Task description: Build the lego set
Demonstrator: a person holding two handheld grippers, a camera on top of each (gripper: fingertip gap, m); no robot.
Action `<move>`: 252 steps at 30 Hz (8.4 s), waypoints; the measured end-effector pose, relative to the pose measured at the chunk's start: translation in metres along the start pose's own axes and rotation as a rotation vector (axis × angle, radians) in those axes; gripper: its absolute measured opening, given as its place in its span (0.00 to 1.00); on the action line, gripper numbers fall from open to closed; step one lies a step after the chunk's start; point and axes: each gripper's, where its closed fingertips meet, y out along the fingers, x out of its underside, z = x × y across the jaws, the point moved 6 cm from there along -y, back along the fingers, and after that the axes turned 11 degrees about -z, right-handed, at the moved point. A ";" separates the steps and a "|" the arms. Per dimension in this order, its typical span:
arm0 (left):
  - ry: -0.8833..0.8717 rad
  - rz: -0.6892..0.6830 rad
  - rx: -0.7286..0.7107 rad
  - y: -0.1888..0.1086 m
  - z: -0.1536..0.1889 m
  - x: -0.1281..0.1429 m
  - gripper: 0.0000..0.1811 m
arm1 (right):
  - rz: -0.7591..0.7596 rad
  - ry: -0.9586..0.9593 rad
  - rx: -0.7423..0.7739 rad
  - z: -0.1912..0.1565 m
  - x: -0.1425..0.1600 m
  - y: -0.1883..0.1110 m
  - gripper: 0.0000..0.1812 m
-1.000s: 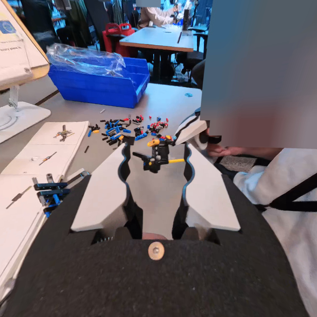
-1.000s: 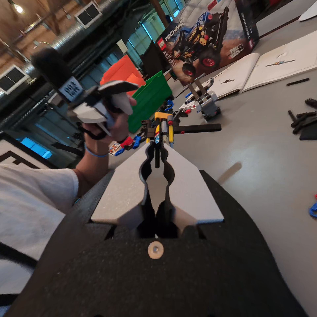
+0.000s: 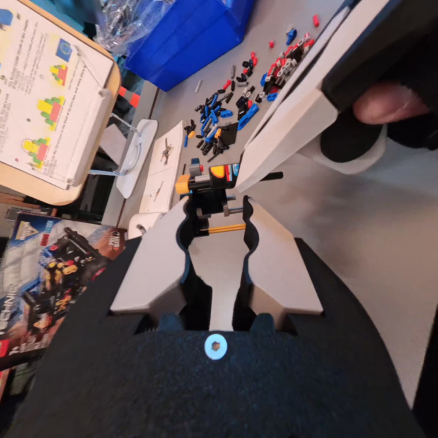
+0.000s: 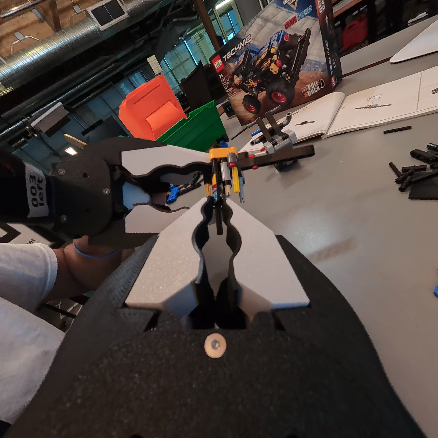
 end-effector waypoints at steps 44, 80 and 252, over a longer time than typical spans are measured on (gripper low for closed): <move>-0.035 0.084 0.155 0.025 0.014 0.036 0.14 | -0.111 -0.109 0.041 0.007 0.003 0.002 0.03; -0.218 0.084 0.233 0.024 0.013 0.056 0.14 | -0.275 -0.117 -0.065 0.005 0.021 0.012 0.04; -0.664 0.054 1.708 0.063 -0.048 0.072 0.04 | -0.542 -1.022 -0.346 0.027 -0.017 0.068 0.27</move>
